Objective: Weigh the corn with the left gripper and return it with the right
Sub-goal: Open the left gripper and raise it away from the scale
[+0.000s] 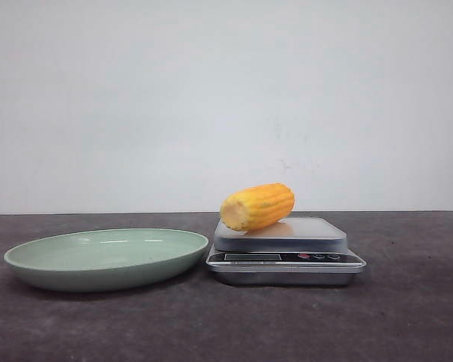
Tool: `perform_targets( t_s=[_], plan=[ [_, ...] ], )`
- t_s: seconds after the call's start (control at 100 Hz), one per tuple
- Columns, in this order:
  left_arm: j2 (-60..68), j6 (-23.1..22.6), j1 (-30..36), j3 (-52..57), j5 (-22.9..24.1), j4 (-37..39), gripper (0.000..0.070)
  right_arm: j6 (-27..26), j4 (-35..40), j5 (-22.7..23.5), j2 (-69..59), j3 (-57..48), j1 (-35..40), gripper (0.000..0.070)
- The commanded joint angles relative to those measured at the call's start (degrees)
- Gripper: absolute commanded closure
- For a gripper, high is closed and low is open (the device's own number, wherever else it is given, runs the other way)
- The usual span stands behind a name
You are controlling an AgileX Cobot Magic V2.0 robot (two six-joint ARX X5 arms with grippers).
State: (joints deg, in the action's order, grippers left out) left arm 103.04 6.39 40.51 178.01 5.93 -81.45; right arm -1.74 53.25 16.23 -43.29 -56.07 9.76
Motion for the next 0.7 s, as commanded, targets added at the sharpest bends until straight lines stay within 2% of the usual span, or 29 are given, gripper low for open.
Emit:
perform_targets(
  t_s=[0.0,0.24,0.34,0.51,0.59,0.69],
  plan=[
    [-1.36,-0.63,0.37,5.79,0.11,-3.39,0.0569,0.76,-0.50,-0.20,-0.42,-0.20,0.31,0.0163],
    [-13.20,1.25,0.37,-2.27,0.07,-3.52,0.0569,1.14,-0.55,-0.17,-0.33,1.92,0.31,0.0163],
    [-20.28,3.32,0.37,-9.64,0.07,-3.52,0.0569,1.11,-0.96,-0.15,-0.31,3.93,0.31,0.0163],
    [-33.29,3.78,0.37,-24.96,0.07,-3.52,0.0569,-0.11,-1.70,0.63,-0.31,6.58,0.31,0.0163],
    [-39.21,4.07,0.37,-31.85,0.09,-3.52,0.0569,-1.73,-3.74,2.38,-0.31,6.67,0.31,0.0163],
    [-46.12,6.10,0.37,-38.21,0.09,-3.52,0.0568,-5.92,-8.59,8.02,-0.31,6.56,0.31,0.0163]
  ],
)
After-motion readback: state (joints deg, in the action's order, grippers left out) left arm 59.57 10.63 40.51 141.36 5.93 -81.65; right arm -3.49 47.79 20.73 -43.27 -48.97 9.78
